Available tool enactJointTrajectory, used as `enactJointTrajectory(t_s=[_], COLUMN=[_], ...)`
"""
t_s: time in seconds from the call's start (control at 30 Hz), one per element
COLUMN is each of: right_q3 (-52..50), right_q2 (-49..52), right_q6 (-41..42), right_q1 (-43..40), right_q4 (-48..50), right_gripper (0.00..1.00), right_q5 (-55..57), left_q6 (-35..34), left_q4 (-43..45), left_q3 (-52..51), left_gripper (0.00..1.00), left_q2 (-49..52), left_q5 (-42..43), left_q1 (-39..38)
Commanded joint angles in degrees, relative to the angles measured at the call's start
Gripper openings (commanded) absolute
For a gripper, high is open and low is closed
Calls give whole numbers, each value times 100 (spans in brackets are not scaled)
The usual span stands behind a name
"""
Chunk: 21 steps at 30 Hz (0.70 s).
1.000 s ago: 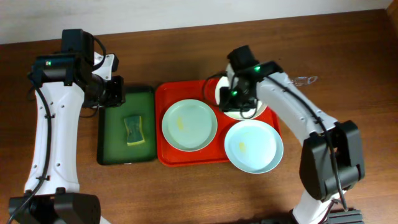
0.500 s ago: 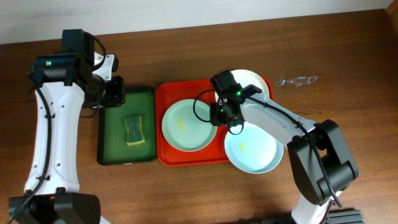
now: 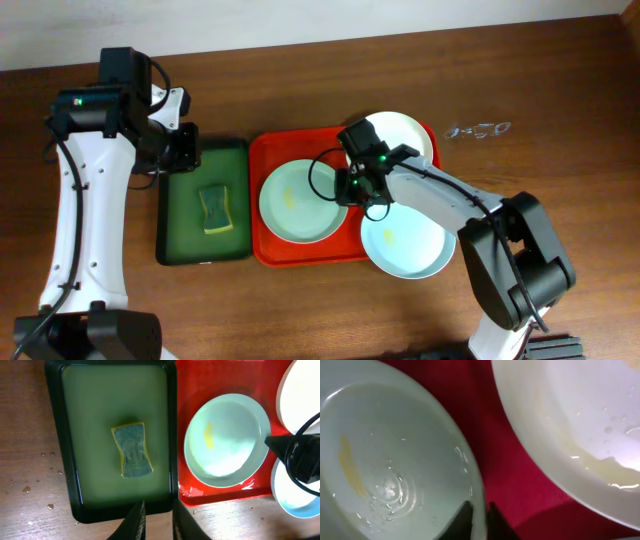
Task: Clean dirty plates on tray and stack at the side
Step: 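Lower right gripper and grip the pale green plate's rim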
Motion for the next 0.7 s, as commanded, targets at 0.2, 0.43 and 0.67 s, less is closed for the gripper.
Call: enactJointTrajectory(t_s=[0.2,0.43,0.67], right_q3=[-57,-57,-52], right_q2=[33,33,28], right_q6=[-11,-11,-9], right_q1=[243,225,216], right_q4=[9,-52,-334], right_gripper=[21,32,4], right_q5=[-31,402,396], left_q6=[-22,-66,-175], left_q4=[46,170,133], left_q3=[-28,-28,-28], left_gripper=[25,24,25], left_q2=[37,42,42], left_q5=[-175,-173,-175], left_q1=[-11,-11,-11])
